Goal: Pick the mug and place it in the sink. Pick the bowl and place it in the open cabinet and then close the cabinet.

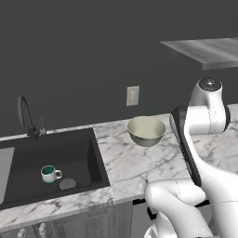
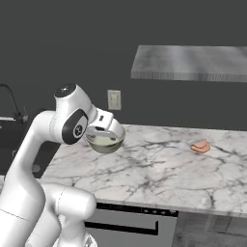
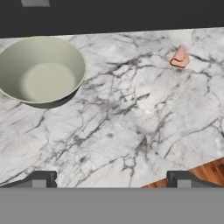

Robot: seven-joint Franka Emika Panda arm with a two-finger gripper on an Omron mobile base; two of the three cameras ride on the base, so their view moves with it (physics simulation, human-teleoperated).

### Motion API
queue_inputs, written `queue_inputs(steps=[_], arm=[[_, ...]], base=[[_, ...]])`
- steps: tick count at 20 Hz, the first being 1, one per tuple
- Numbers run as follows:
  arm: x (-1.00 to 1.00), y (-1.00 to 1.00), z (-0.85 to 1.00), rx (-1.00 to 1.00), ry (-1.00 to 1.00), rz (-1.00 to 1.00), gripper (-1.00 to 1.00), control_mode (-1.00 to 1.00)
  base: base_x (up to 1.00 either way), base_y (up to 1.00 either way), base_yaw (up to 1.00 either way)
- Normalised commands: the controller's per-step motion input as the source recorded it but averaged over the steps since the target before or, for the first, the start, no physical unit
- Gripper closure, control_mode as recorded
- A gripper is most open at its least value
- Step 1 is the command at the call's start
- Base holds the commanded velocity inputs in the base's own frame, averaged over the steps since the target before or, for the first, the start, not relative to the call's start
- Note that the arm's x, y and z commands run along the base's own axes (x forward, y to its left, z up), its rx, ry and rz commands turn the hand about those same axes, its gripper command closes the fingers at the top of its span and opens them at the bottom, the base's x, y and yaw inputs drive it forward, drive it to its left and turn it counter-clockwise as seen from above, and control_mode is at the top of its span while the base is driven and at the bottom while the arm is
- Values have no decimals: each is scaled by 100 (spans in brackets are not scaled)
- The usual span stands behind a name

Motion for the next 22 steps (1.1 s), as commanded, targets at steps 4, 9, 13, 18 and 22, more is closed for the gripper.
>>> queue_inputs(steps=[4, 9, 13, 18, 22], arm=[[0, 0, 0, 0, 0, 0, -100, 100], [0, 0, 0, 0, 0, 0, -100, 100], [0, 0, 0, 0, 0, 0, -100, 100], [0, 0, 0, 0, 0, 0, -100, 100], [0, 0, 0, 0, 0, 0, -100, 100]], base=[[24, -11, -3], [29, -1, -13], [38, 0, -23], [37, 0, -23], [34, 1, -19]])
